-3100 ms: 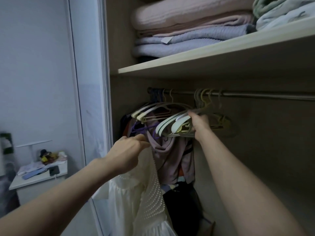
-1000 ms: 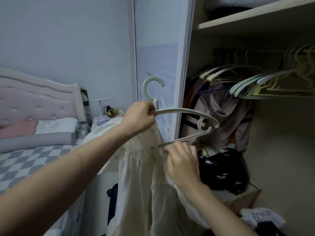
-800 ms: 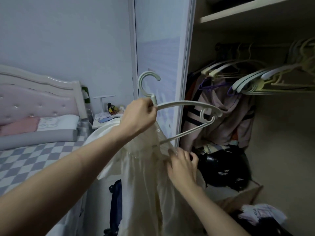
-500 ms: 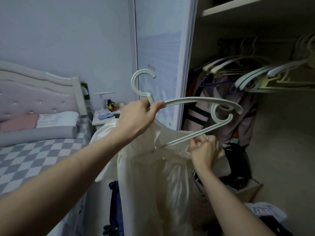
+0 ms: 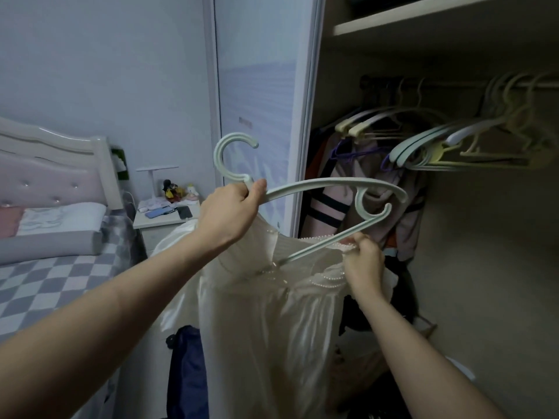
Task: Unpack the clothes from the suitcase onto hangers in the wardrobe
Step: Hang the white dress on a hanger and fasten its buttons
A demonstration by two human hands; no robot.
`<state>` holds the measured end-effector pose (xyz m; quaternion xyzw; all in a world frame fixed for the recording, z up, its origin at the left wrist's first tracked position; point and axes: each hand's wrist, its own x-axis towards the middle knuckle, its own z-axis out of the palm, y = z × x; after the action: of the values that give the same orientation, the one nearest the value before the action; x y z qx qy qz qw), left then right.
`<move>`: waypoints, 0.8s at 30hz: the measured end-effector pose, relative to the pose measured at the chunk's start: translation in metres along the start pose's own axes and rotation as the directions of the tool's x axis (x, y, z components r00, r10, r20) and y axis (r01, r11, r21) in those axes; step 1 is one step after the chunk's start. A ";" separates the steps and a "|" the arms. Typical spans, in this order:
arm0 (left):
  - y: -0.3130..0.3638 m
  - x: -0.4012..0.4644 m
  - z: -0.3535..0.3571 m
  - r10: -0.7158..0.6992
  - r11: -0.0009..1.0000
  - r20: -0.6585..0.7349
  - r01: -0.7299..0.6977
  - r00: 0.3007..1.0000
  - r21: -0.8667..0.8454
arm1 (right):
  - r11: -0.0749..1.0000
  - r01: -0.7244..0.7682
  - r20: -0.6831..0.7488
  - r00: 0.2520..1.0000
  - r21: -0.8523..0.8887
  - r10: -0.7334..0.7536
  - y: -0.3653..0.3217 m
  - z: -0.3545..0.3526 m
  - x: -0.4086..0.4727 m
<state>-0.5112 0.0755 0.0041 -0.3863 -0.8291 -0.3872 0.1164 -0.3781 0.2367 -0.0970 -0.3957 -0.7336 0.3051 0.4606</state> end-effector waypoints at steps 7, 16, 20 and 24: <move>0.006 0.011 0.000 0.023 0.984 0.081 -0.009 0.996 -0.181 | 0.824 0.261 0.233 0.959 -0.503 -0.161 -0.004 -0.006 0.004; 0.003 0.006 0.004 0.014 0.974 0.149 0.021 0.989 -0.228 | 0.837 0.200 0.253 0.965 -0.510 -0.076 -0.002 -0.018 0.017; 0.002 0.007 0.004 -0.030 0.963 0.140 0.066 0.990 -0.260 | 0.960 0.128 0.241 0.968 -0.248 -0.067 0.006 -0.028 0.016; 0.011 0.005 0.001 -0.017 0.961 0.150 0.057 0.989 -0.269 | 0.936 0.346 0.520 0.813 -0.066 -0.263 0.005 -0.007 -0.007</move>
<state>-0.5069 0.0836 0.0118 -0.4102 -0.7812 -0.4705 -0.0062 -0.3683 0.2342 -0.1011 -0.2144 -0.9036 0.2609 0.2636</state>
